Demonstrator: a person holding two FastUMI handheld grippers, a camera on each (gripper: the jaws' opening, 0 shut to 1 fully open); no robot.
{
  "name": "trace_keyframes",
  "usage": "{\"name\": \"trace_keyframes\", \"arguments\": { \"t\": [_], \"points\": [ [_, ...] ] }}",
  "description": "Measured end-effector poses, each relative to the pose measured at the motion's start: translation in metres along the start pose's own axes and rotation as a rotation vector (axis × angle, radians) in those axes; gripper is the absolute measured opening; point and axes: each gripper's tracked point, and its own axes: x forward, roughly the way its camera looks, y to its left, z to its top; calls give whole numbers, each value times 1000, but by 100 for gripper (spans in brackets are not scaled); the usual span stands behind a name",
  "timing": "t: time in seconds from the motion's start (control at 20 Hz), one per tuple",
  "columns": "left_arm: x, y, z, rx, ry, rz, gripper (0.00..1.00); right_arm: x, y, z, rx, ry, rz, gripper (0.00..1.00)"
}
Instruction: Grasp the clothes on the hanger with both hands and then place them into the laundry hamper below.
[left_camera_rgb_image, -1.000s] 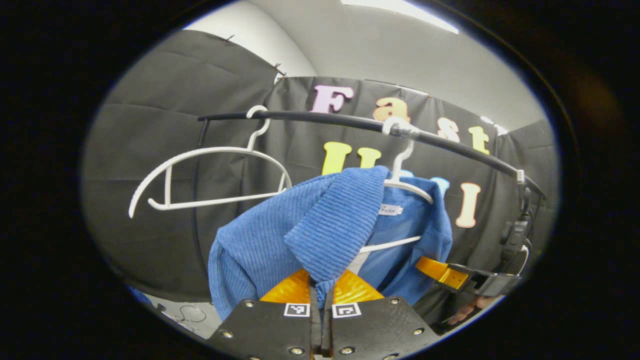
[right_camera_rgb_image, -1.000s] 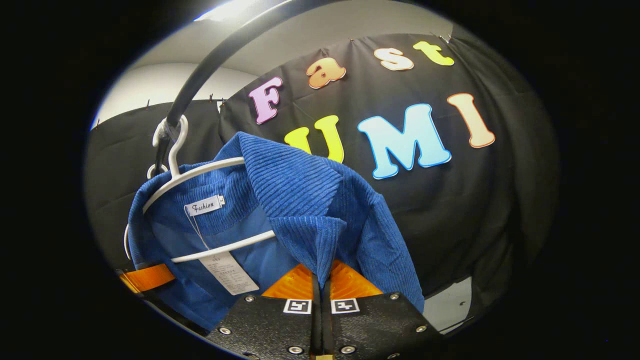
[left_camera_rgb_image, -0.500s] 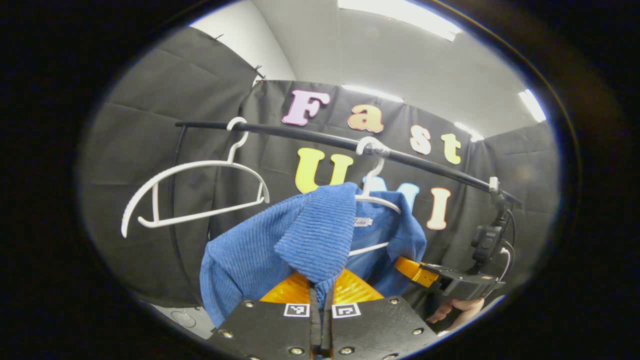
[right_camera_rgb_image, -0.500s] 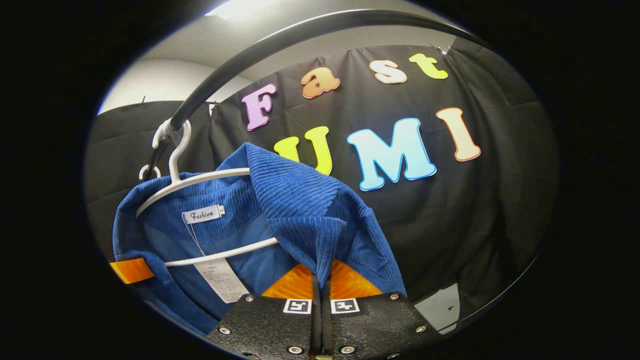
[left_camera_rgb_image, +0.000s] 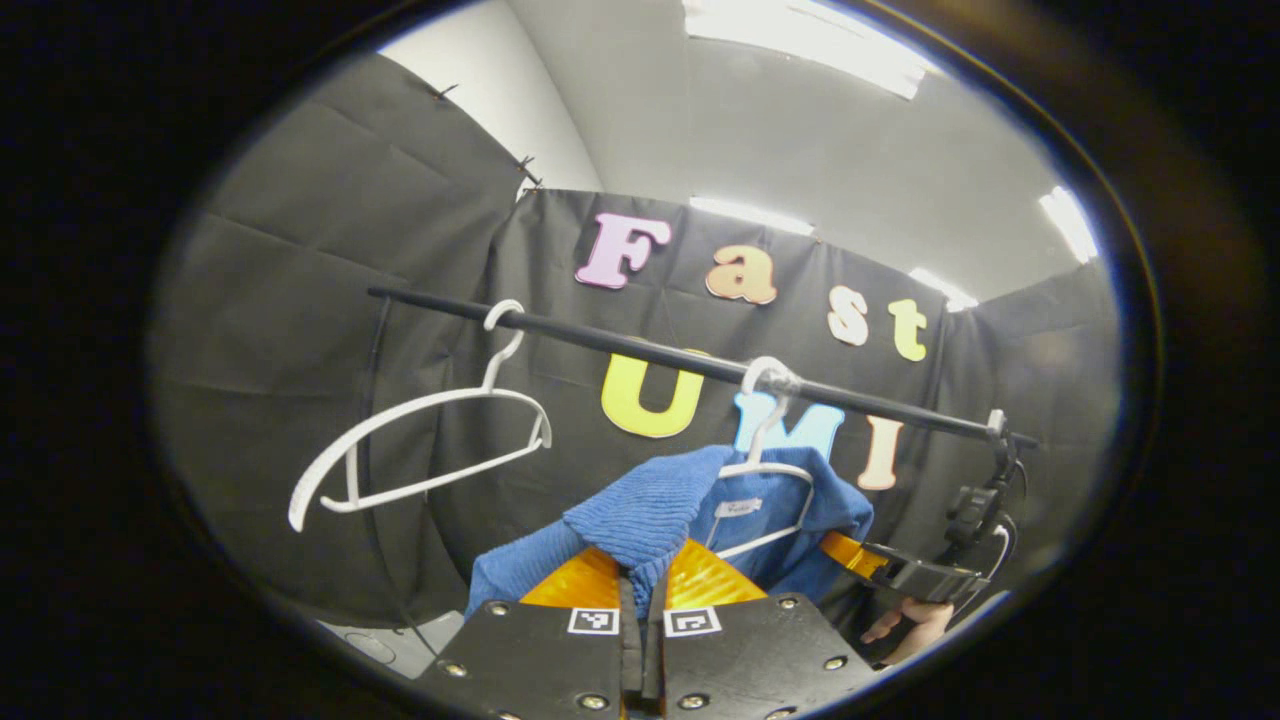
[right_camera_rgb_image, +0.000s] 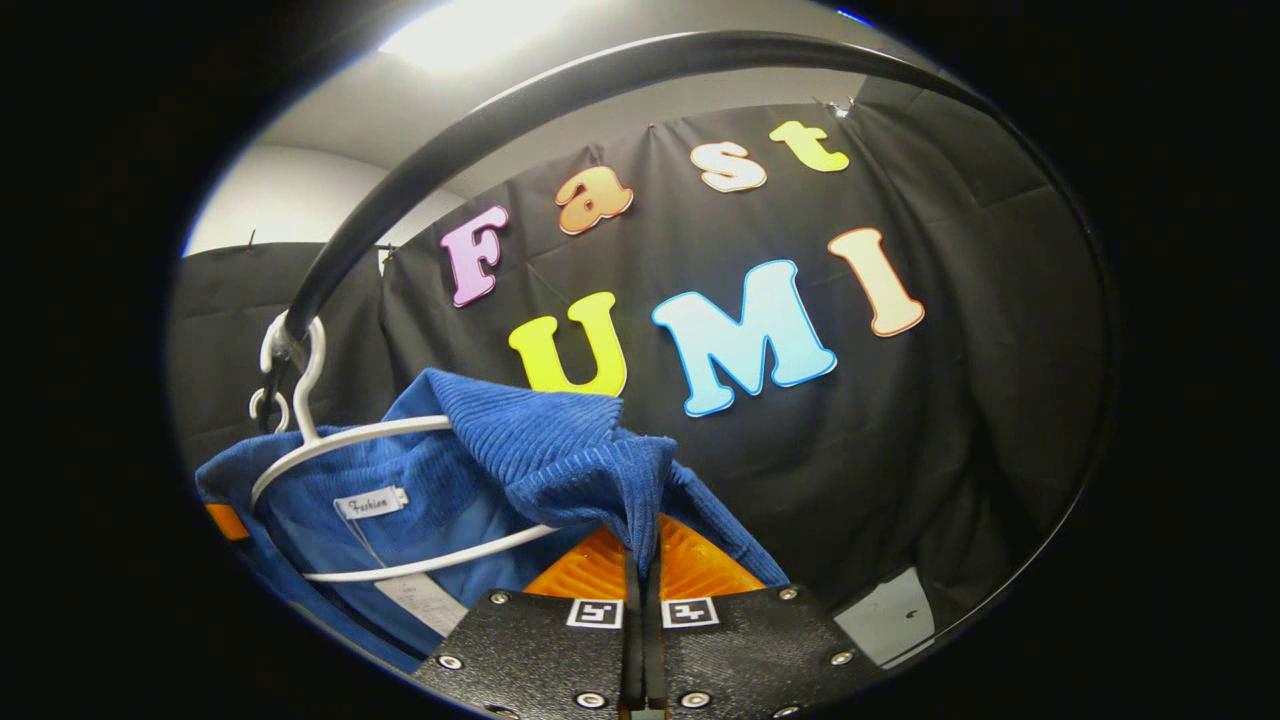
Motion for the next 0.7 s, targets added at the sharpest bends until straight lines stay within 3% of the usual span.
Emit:
{"name": "trace_keyframes", "arguments": {
  "t": [0.25, 0.7],
  "points": [
    [-3, 18, 20, 13, -17, 22, 2, 13, -14, 19, 40, -62, -56, 0],
    [-3, 40, 41, 110, -22, 38, 1, 37, -26, 44, 75, -157, -79, 0]
  ]
}}
